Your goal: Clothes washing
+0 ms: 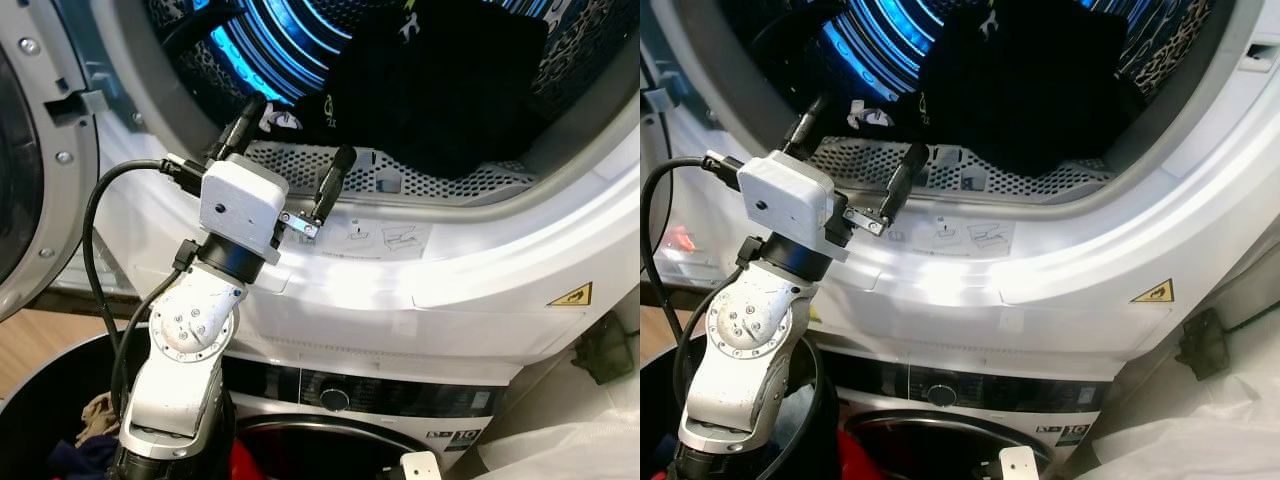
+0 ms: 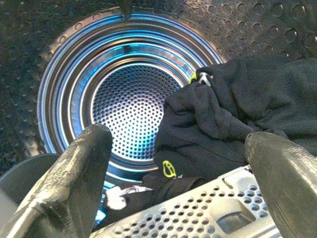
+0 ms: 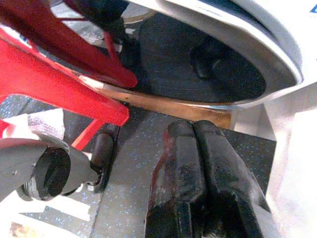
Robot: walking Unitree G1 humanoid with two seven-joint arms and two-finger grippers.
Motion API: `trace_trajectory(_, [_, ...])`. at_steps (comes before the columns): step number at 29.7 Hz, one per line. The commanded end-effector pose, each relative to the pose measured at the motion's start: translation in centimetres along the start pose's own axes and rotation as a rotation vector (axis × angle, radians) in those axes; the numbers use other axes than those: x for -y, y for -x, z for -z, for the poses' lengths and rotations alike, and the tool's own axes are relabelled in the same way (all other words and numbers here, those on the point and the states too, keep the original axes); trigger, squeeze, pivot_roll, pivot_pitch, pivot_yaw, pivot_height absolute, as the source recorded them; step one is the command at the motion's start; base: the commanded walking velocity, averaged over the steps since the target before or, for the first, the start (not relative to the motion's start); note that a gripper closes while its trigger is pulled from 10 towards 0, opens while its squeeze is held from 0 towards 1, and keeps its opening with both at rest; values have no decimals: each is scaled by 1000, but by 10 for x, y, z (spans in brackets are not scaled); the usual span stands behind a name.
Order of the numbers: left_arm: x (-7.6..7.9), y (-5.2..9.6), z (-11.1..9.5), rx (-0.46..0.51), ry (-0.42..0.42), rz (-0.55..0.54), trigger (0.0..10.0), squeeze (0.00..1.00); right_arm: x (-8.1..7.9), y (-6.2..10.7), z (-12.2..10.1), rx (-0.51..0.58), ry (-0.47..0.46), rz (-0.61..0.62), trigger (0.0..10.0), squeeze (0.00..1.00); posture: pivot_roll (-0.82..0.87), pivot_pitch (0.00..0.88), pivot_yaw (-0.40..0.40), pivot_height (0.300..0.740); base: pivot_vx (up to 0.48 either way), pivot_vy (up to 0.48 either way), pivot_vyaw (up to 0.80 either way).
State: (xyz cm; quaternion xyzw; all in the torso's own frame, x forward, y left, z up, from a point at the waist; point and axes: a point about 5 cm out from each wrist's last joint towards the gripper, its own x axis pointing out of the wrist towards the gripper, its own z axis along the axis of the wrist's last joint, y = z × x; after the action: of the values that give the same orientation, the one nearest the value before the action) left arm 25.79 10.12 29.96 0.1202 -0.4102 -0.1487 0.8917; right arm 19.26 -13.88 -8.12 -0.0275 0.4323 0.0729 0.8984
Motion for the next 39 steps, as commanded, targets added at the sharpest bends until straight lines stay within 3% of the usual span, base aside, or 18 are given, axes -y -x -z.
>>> trace_trajectory(1, [0, 0, -1, 5, 4, 2, 10000, 0, -3, 0, 4, -19, 10, -18, 10000, 0, 221, 0, -1, 740, -289, 0, 0])
trace_trajectory(32, [3, 3, -1, -3, 13, 8, 10000, 0, -3, 2, 12, -32, 6, -13, 10000, 0, 210, 0, 1, 740, -300, 0, 0])
trace_trajectory(39, [6, 7, 3, -33, 30, 26, 10000, 0, -3, 3, 14, -39, 16, -18, 10000, 0, 214, 0, -1, 740, 0, 0, 0])
